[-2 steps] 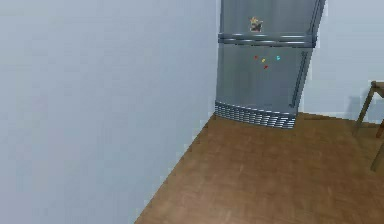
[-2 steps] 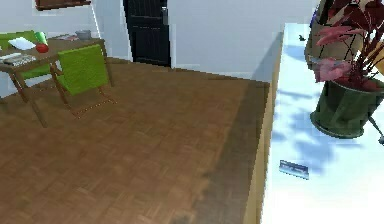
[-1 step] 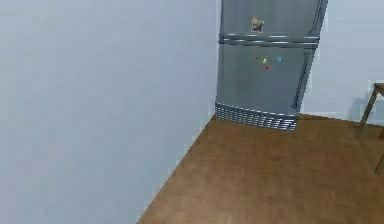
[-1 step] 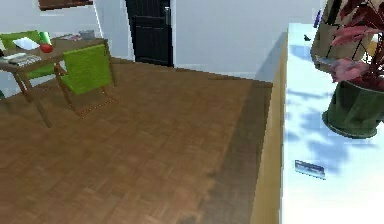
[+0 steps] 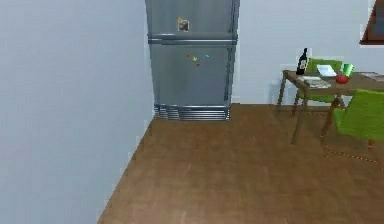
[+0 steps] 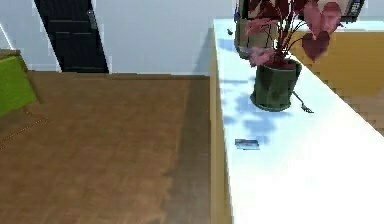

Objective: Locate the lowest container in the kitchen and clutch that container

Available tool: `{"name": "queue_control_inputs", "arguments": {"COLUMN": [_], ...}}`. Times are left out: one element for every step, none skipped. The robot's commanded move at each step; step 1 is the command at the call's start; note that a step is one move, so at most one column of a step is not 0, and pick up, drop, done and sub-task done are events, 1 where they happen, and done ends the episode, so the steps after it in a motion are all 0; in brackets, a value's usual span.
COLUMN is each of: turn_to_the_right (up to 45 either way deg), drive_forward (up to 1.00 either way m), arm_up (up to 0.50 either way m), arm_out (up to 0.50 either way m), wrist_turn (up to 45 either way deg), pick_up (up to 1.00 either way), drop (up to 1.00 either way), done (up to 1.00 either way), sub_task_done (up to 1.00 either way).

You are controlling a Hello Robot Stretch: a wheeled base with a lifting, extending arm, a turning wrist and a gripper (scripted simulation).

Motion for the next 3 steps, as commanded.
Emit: {"name": "queue_control_inputs", "arguments": {"turn_to_the_right": [0.0,45.0,21.0], "drive_forward": [0.15,0.0,0.0], "arm_up": [0.0,0.0,0.0], "arm_out": [0.0,0.0,0.0], "wrist_turn": [0.0,0.0,0.0], "pick_up": [0.0,0.0,0.0], "drop": [0.0,0.0,0.0], "done": [0.0,0.0,0.0], "sub_task_done": [0.0,0.0,0.0]}}
